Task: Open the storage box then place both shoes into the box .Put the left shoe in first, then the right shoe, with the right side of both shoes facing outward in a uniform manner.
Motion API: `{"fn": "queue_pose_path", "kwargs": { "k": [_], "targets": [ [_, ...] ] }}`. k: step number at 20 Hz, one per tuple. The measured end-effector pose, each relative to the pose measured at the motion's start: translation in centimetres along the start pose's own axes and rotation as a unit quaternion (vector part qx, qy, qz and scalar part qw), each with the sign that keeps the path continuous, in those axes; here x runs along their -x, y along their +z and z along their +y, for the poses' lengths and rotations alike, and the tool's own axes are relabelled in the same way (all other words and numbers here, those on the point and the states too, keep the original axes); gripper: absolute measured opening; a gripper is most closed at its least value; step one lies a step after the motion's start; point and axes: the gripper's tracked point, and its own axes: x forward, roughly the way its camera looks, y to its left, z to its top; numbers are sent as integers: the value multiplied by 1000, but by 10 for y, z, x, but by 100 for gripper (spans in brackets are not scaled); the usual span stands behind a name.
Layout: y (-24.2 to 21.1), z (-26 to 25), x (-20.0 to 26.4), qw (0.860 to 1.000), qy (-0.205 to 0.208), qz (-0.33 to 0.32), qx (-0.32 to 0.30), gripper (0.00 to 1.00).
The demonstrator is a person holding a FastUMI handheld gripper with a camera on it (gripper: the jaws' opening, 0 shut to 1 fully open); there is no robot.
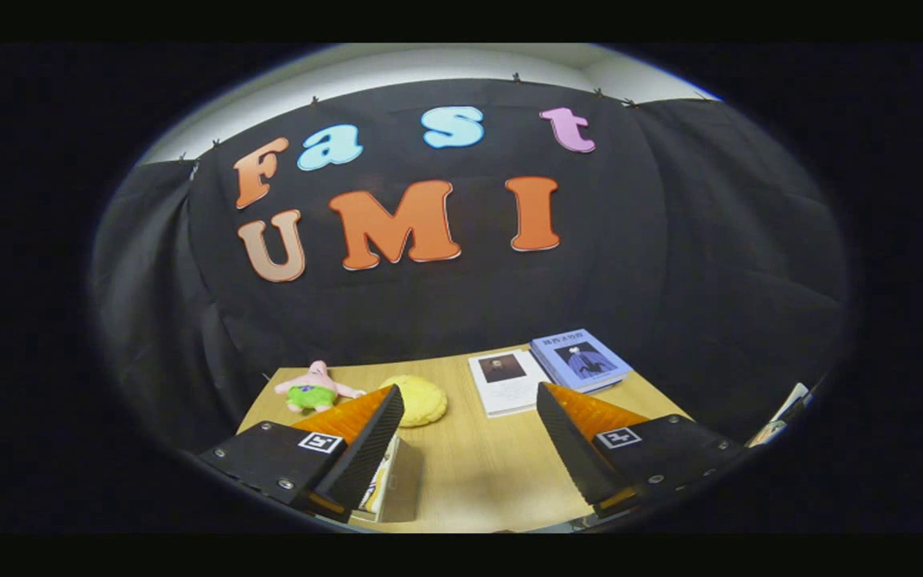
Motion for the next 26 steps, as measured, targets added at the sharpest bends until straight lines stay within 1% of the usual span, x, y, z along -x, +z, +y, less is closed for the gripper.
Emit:
{"fn": "queue_pose_path", "kwargs": {
  "k": [3,7,9,12,16,22,26],
  "targets": [
    [24,-30,12,999,-8,-31,-3,99],
    [46,-63,30,998,-11,-54,-17,99],
    [58,-81,35,997,-20,-71,-9,99],
    [69,-98,43,996,-22,-89,-10,99],
    [67,-120,44,996,-29,-88,-5,98],
    [69,-137,52,995,-31,-92,1,99],
    [69,-147,58,994,-32,-100,-8,99]
  ]
}}
